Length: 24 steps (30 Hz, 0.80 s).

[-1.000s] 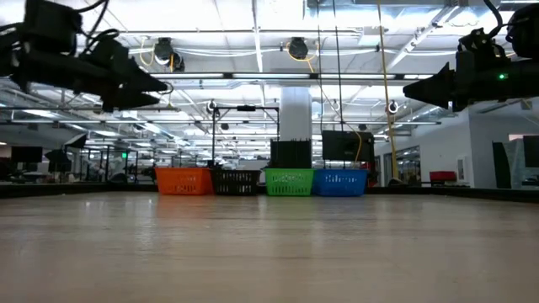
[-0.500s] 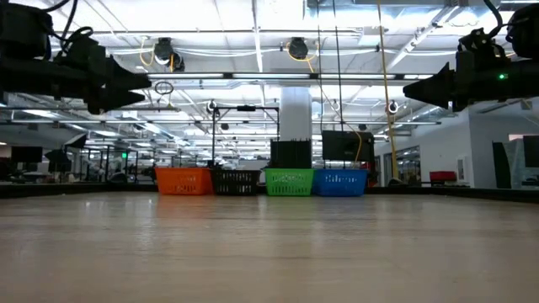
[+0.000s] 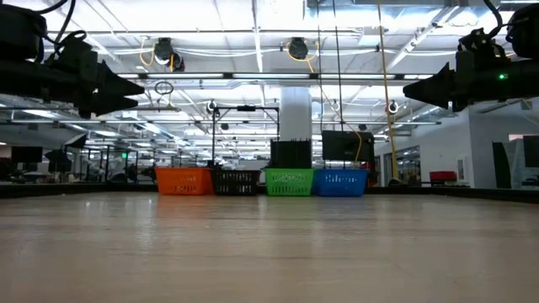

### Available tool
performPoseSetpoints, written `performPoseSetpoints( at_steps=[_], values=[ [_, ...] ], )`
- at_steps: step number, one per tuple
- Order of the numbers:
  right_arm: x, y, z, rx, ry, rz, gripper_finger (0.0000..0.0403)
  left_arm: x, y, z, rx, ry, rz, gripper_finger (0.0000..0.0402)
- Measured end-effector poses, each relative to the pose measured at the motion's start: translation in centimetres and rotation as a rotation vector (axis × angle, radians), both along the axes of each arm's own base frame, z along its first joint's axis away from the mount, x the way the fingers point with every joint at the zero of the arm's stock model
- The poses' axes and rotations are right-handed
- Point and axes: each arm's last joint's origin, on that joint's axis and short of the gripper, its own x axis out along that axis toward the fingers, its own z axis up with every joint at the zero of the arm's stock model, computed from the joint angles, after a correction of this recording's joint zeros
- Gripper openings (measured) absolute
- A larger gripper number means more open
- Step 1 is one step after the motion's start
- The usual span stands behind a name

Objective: Pick & Place First Aid Supplies
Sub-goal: Return to home position

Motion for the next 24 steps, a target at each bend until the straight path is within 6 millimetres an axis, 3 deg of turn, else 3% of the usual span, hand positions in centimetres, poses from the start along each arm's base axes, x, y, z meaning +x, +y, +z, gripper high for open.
performPoseSetpoints(
  at_steps=[24],
  values=[
    [0.0, 0.0, 0.0, 0.0, 0.0, 0.0, 0.0139, 0.05, 0.05, -0.25, -0.015, 0.023, 0.004, 0.0319]
  ],
)
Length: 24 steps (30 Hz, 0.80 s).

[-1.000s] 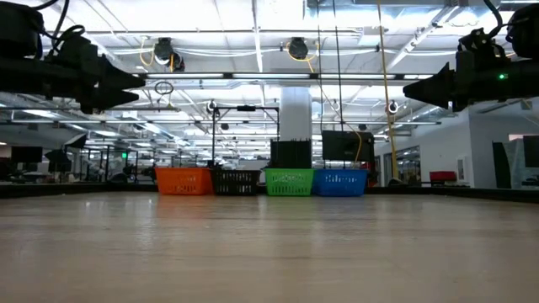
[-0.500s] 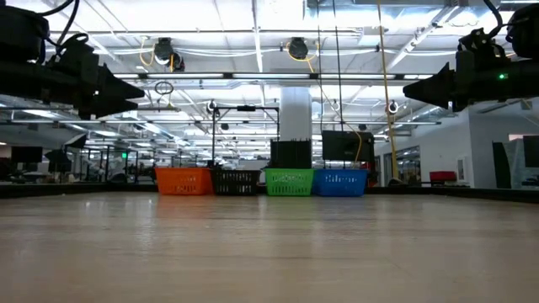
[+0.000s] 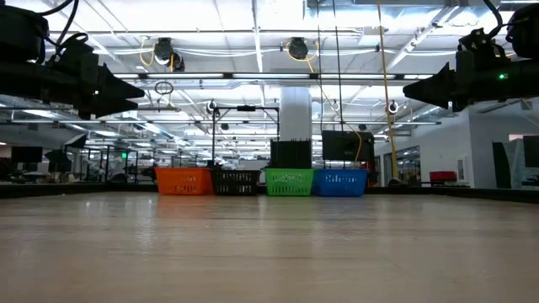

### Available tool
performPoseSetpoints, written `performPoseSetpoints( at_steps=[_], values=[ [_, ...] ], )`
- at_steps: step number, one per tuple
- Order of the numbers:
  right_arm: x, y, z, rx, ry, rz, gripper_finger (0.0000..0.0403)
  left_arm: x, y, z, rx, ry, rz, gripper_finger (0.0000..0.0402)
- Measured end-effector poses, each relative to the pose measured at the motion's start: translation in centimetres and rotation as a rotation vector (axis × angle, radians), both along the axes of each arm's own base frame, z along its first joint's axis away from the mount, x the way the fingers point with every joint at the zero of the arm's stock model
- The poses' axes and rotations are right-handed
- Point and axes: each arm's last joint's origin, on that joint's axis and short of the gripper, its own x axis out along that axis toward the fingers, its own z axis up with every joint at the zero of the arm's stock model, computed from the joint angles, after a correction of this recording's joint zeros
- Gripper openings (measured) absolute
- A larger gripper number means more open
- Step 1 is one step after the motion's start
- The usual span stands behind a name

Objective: Pick & Place First Aid Supplies
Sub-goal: Return to home position

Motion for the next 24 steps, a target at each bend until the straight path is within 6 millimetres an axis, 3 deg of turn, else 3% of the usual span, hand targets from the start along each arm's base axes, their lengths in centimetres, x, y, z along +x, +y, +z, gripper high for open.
performPoseSetpoints(
  at_steps=[24],
  values=[
    [0.0, 0.0, 0.0, 0.0, 0.0, 0.0, 0.0139, 0.0, 0.0, 0.0, 0.001, 0.0, -0.001, 0.0325]
  ],
)
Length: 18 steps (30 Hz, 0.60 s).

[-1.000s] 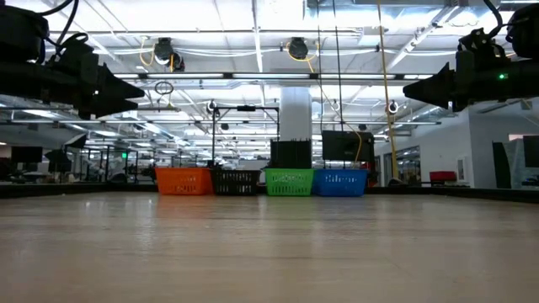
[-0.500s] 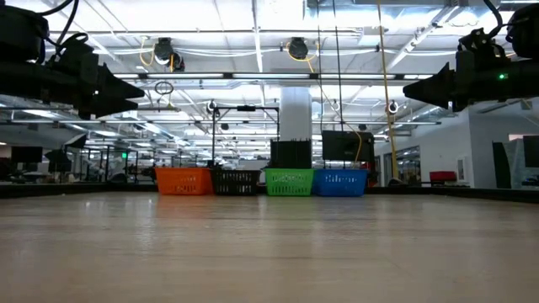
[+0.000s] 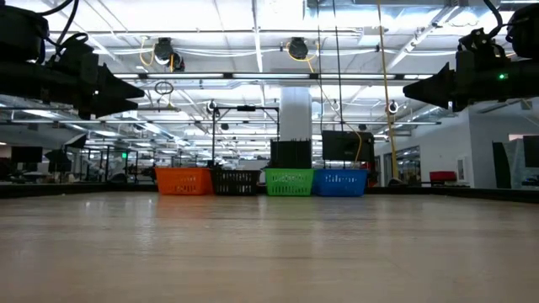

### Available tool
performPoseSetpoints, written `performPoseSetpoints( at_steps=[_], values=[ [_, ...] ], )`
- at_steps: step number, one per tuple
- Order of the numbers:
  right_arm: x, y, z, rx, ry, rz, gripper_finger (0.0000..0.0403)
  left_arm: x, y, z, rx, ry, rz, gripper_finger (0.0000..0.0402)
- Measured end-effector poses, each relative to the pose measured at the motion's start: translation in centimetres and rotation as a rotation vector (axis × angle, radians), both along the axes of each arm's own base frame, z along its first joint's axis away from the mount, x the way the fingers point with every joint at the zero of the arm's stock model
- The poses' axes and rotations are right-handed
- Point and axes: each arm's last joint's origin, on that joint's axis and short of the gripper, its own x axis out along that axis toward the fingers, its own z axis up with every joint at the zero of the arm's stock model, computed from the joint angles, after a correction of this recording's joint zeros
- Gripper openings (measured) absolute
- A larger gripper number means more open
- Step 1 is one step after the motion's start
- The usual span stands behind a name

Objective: Pick & Place First Aid Supplies
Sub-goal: Return to home position

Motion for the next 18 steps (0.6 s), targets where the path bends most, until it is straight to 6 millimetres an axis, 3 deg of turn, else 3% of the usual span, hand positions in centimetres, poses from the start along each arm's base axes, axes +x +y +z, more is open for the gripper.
performPoseSetpoints(
  at_steps=[18],
  values=[
    [0.0, 0.0, 0.0, 0.0, 0.0, 0.0, 0.0139, 0.0, 0.0, 0.0, 0.0, 0.0, -0.001, 0.0315]
  ],
)
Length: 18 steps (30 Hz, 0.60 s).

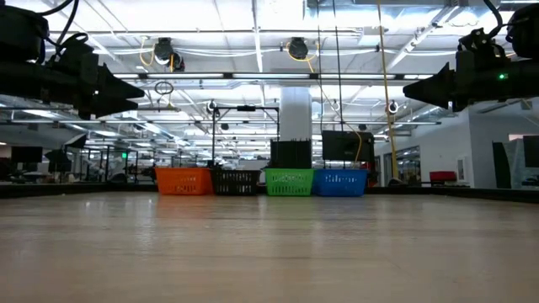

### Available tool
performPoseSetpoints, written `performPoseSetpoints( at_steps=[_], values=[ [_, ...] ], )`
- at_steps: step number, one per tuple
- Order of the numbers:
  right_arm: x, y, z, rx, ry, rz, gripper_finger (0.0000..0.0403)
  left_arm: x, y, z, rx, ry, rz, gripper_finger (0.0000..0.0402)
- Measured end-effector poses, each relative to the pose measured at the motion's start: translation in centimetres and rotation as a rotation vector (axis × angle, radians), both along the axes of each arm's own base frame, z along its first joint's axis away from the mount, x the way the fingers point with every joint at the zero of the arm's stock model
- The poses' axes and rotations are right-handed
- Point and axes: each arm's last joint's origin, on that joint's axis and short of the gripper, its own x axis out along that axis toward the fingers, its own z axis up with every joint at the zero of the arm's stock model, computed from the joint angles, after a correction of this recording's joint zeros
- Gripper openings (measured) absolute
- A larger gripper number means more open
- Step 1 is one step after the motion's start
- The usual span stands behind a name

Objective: Pick & Place First Aid Supplies
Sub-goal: Return to home position

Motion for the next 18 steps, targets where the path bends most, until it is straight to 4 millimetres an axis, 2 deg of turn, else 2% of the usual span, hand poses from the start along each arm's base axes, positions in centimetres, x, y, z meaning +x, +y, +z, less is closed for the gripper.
performPoseSetpoints(
  at_steps=[9, 18],
  values=[
    [0.0, -0.01, -0.01, 0.0, 0.0, -0.001, 0.0139, 0.0, 0.0, 0.0, 0.0, 0.0, 0.0, 0.0326],
    [0.0, 0.0, -0.01, 0.0, 0.0, 0.0, 0.0139, 0.0, 0.0, 0.0, 0.0, 0.0, 0.0, 0.0311]
  ],
)
